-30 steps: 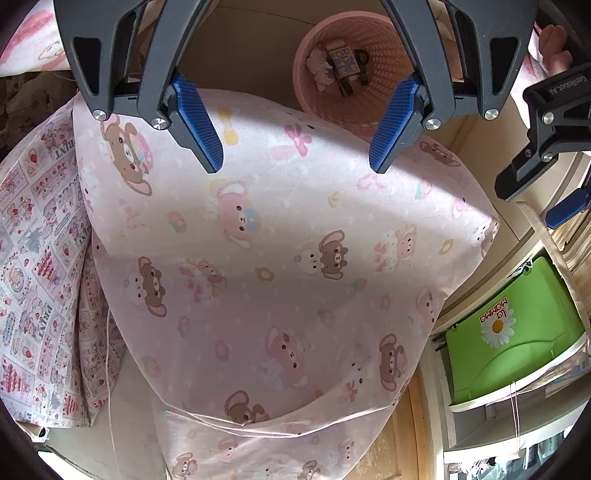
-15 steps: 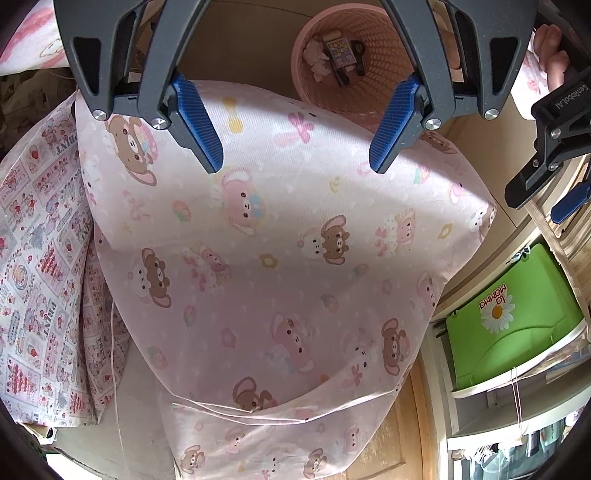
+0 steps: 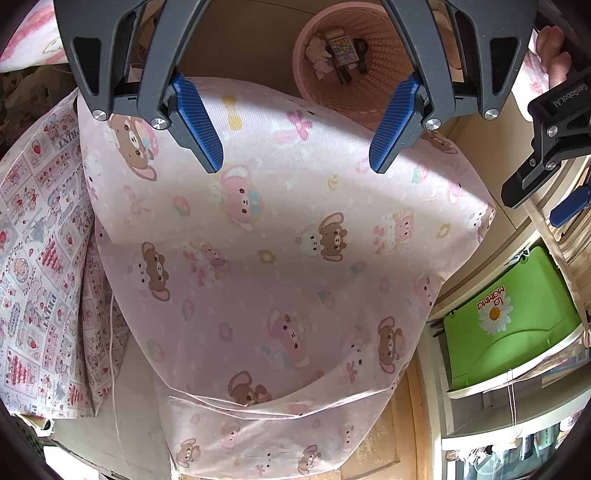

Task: Collect trash

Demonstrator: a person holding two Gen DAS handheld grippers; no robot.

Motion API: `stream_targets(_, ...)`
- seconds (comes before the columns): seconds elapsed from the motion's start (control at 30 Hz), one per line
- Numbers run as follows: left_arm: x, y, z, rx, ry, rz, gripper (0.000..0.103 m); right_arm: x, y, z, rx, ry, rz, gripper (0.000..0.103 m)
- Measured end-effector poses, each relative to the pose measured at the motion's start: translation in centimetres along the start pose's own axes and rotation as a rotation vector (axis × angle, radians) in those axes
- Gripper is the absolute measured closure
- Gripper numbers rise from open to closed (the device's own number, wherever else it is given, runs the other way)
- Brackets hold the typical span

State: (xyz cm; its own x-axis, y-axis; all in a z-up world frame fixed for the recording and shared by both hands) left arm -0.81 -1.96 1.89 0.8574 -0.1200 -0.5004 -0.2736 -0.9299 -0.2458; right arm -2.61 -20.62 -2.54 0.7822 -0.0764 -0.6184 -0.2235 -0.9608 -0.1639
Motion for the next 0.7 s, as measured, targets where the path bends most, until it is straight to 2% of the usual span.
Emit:
stream_targets(0.43, 0.9, -0.8, 0.3, -0.032, -0.055, -0.005, 0.001, 0.1, 0.0, 0.2, 0.004, -0.005, -0.001, 0.02)
stream_targets(0.7, 1.0, -1.0, 0.2, -0.036, -0.054, -0.009, 0.001, 0.1, 0.0, 0.1, 0.003, -0.005, -0.001, 0.02)
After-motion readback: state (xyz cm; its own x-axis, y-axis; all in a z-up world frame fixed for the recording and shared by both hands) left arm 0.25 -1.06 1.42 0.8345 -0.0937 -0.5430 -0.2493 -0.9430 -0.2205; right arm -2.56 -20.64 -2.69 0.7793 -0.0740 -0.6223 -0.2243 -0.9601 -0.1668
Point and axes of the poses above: each gripper's, at about its wrist camera, not at the fingertips, and x roughly the way its jaws point, y to its right, z to its underside, the point moved 1 cm from there along x, roughly the way its jaws point, and after that the axes turned 11 degrees about x, right-handed, at the moved point
